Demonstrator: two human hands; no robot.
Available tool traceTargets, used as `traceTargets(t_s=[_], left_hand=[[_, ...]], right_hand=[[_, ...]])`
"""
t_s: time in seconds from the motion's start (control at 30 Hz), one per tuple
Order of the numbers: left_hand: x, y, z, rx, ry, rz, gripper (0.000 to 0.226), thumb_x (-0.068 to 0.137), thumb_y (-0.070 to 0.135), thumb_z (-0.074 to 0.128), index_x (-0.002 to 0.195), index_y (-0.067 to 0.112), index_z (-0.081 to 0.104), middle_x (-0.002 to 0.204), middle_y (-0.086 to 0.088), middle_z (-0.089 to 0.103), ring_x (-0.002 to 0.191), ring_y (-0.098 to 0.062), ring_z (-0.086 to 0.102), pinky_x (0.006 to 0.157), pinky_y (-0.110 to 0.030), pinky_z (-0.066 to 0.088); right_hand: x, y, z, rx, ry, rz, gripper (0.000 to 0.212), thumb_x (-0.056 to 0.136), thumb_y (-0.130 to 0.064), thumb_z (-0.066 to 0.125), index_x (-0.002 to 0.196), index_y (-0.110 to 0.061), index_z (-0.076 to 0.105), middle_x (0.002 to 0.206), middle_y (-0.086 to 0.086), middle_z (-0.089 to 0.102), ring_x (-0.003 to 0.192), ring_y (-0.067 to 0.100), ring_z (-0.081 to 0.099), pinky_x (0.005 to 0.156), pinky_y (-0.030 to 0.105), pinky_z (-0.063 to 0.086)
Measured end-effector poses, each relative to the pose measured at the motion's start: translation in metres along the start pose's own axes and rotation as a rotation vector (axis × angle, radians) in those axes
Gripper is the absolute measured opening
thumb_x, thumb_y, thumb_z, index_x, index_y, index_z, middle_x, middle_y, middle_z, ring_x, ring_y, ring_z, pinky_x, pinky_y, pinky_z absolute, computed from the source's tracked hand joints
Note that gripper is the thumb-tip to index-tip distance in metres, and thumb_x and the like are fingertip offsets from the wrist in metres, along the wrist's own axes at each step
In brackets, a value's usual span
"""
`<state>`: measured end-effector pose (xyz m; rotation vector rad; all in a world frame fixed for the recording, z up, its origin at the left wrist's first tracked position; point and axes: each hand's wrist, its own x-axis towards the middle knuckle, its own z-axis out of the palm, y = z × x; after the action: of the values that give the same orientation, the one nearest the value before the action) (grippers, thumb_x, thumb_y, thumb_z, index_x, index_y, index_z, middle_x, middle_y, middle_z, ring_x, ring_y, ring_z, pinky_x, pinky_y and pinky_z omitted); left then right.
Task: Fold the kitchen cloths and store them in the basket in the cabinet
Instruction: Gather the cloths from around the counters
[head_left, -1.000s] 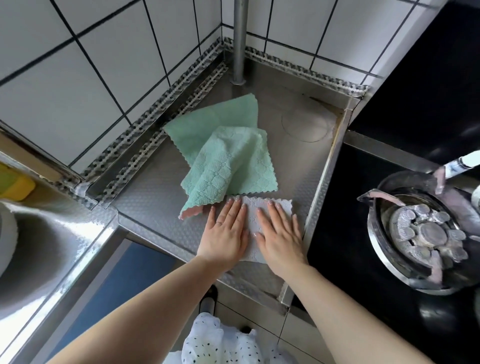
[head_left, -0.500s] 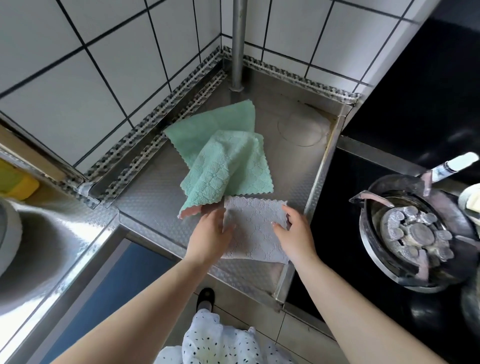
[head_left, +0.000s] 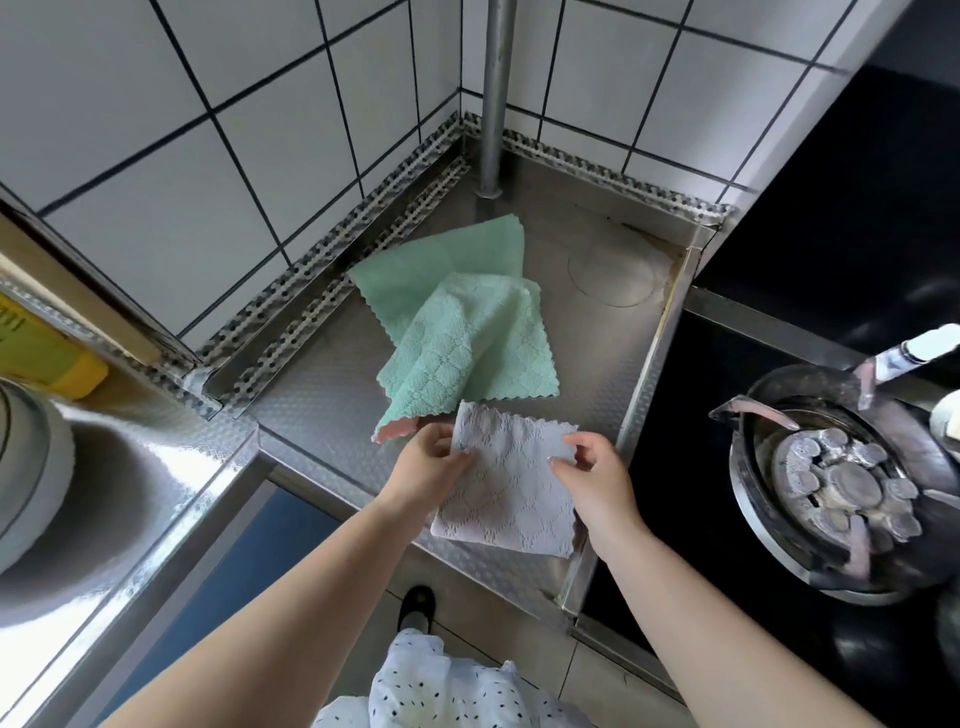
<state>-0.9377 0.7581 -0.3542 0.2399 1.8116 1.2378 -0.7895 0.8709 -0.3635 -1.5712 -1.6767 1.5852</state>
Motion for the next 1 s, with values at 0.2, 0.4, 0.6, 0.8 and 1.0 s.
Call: traceTargets(t_s=[0.2,0.4,0.6,0.8,1.0], left_hand=[[-0.011,0.02,-0.052,-0.044,0.023,0.024,0.011,0.087,0.021,0.067,0.096,0.02,0.062,0.1,-0.004,0.072,0.088,-0.023,0.07,0.084,-0.044,0.056],[-0.005,0.043,-0.139,0.328,0.311,0.174,0.011,0.085,0.029,0.067,0.094,0.031,0.061,0.097,0.012,0.064,0.086,-0.008,0.06,0.074,-0.022,0.044],[0.021,0.061,-0.188,0.873,0.485,0.296,0.046,0.089,0.018,0.055,0.134,0.021,0.048,0.124,-0.006,0.061,0.104,-0.024,0.061,0.082,-0.031,0.051],[0.048,0.051,-0.189,1.049,0.382,0.327,0.07,0.089,0.014,0.052,0.148,0.028,0.018,0.134,-0.013,0.045,0.098,-0.028,0.059,0.066,-0.031,0.05],[0.069,0.033,-0.187,1.111,0.307,0.321,0.07,0.086,0.01,0.053,0.148,0.027,0.024,0.143,-0.012,0.034,0.117,-0.034,0.047,0.086,-0.042,0.05]], right_hand=[[-0.022,-0.012,0.023,0.098,-0.158,-0.043,0.023,0.085,-0.009,0.064,0.077,-0.03,0.069,0.074,-0.026,0.063,0.067,-0.007,0.054,0.058,0.011,0.037],[-0.03,-0.069,0.097,0.091,-0.458,-0.092,0.033,0.085,-0.009,0.064,0.085,-0.042,0.07,0.109,-0.01,0.064,0.1,0.016,0.062,0.087,0.037,0.053],[-0.019,-0.09,0.168,-0.145,-0.538,-0.214,0.032,0.086,-0.005,0.06,0.107,-0.029,0.064,0.089,-0.005,0.056,0.08,0.018,0.056,0.089,0.043,0.053],[0.003,-0.085,0.199,-0.42,-0.516,-0.262,0.045,0.086,-0.011,0.061,0.131,-0.017,0.054,0.124,0.008,0.054,0.104,0.024,0.058,0.099,0.041,0.046],[0.013,-0.079,0.206,-0.566,-0.49,-0.286,0.048,0.089,-0.019,0.06,0.136,-0.02,0.049,0.14,0.006,0.042,0.124,0.021,0.047,0.1,0.026,0.038]])
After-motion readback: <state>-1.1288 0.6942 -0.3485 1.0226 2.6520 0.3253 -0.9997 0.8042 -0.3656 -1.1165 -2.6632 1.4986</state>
